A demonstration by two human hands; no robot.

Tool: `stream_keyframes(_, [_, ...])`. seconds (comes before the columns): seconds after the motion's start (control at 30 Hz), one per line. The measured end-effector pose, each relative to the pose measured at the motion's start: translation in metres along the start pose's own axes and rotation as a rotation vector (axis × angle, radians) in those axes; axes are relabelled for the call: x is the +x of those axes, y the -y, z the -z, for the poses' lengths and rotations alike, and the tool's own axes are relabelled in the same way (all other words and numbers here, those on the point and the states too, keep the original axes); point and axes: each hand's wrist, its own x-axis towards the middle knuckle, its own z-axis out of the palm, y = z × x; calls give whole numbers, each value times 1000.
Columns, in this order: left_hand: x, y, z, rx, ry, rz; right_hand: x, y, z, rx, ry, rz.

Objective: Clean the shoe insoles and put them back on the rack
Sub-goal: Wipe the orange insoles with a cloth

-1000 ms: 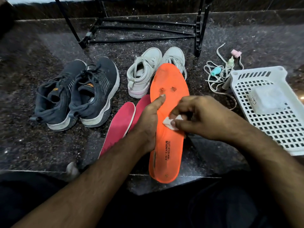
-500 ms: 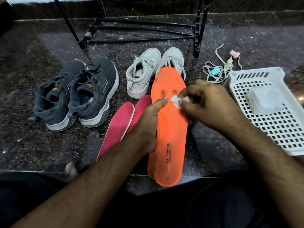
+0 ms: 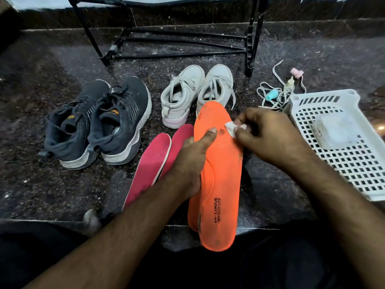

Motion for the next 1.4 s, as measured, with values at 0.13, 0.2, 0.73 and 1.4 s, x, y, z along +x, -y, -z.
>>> stream_keyframes(0.13, [-7, -1, 0, 44, 86, 7, -3, -4, -4, 27, -31, -78])
stream_keyframes(0.2, [-12, 1, -3, 93, 164, 13, 1, -8, -3, 55, -139, -97])
stream_keyframes(0.73, [-14, 2, -5, 57, 218, -49, 0, 9, -17, -13, -5, 133])
stream_keyframes(1.4, [-3, -8, 0, -16, -19, -76, -12, 12, -12, -51, 101, 93])
